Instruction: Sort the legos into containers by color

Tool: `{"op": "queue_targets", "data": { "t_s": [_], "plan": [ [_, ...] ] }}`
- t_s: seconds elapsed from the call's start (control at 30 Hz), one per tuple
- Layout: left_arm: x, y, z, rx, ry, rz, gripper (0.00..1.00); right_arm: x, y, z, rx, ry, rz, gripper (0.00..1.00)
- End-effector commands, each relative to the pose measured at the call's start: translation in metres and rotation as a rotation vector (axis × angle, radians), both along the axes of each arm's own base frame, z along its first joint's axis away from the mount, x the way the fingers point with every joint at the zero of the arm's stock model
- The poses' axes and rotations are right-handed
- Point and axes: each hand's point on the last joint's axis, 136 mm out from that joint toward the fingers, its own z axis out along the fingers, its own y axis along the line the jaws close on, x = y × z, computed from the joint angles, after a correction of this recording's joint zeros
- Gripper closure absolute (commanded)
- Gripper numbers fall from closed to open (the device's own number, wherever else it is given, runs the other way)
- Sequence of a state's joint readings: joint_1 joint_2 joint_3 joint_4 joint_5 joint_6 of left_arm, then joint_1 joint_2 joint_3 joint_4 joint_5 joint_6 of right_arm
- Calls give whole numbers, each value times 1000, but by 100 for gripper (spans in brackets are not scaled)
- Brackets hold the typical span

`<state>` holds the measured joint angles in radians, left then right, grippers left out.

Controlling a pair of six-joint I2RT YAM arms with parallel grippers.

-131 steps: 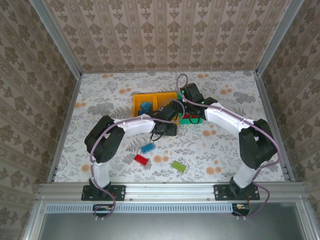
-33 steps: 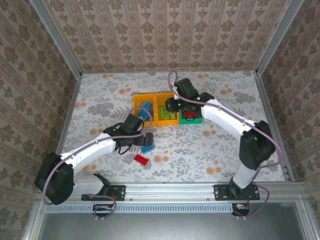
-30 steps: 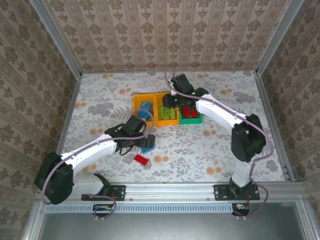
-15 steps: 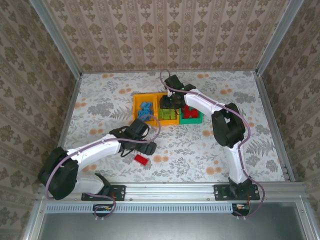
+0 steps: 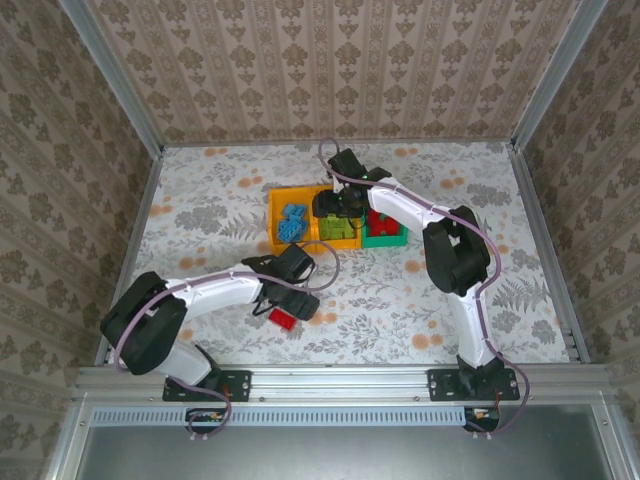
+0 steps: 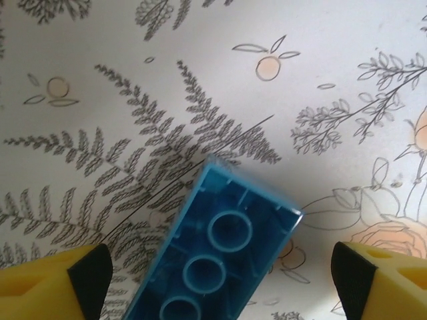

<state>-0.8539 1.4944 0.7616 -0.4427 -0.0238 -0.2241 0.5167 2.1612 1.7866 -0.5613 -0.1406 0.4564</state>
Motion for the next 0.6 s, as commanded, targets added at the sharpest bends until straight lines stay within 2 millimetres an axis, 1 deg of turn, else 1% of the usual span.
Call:
{"op": "queue_targets", "data": {
  "t_s": [0.0,0.2,0.3,0.43,0.53,0.57],
  "plan": [
    [5,-4,3,24,-13,-33,18,-8,-7,10,4,10,-5,28],
    [5,-5,-2,31,0,-28,41,-9,-11,14,18,1,-14,28],
    [4,-9,-4,13,13,-24,52,-9,-13,16,25,-3,-17,28],
    [9,-14,-2,-1,2,-10,62,-10,-12,20,37,-7,-18,28],
    [20,-19,7,-17,-30,10,68,-14,-13,25,50,-8,-19,28],
    [24,-21,10,-21,-41,17,70,-15,-12,29,61,-20,-20,28]
  ]
}}
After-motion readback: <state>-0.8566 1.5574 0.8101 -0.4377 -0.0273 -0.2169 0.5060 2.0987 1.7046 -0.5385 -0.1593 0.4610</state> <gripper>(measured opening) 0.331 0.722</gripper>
